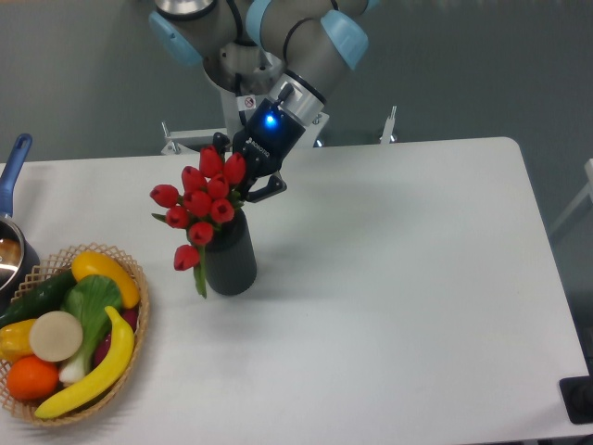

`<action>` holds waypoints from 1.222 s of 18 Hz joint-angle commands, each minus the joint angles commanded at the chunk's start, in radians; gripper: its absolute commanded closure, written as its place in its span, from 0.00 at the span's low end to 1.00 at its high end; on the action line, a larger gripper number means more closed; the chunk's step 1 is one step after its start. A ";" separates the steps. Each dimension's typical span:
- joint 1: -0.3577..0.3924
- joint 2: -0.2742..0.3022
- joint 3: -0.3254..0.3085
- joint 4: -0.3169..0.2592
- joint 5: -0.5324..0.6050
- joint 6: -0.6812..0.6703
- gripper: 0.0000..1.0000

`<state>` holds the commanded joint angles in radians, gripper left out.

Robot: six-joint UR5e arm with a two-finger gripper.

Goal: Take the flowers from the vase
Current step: 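Lift the gripped tulip bunch straight up out of the vase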

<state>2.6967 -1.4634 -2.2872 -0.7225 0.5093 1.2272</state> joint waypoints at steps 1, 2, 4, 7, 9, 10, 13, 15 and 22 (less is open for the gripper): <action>0.000 0.000 0.000 0.000 0.000 -0.003 1.00; 0.002 0.002 0.000 0.000 -0.002 -0.005 1.00; 0.005 0.017 0.000 0.000 -0.011 -0.009 1.00; 0.017 0.046 0.014 0.000 -0.050 -0.069 1.00; 0.021 0.055 0.053 -0.002 -0.058 -0.151 1.00; 0.025 0.057 0.076 -0.002 -0.058 -0.187 1.00; 0.031 0.060 0.138 -0.003 -0.060 -0.311 1.00; 0.034 0.058 0.169 -0.003 -0.067 -0.360 1.00; 0.075 0.057 0.233 -0.005 -0.107 -0.433 1.00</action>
<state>2.7718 -1.4067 -2.0541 -0.7271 0.4019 0.7946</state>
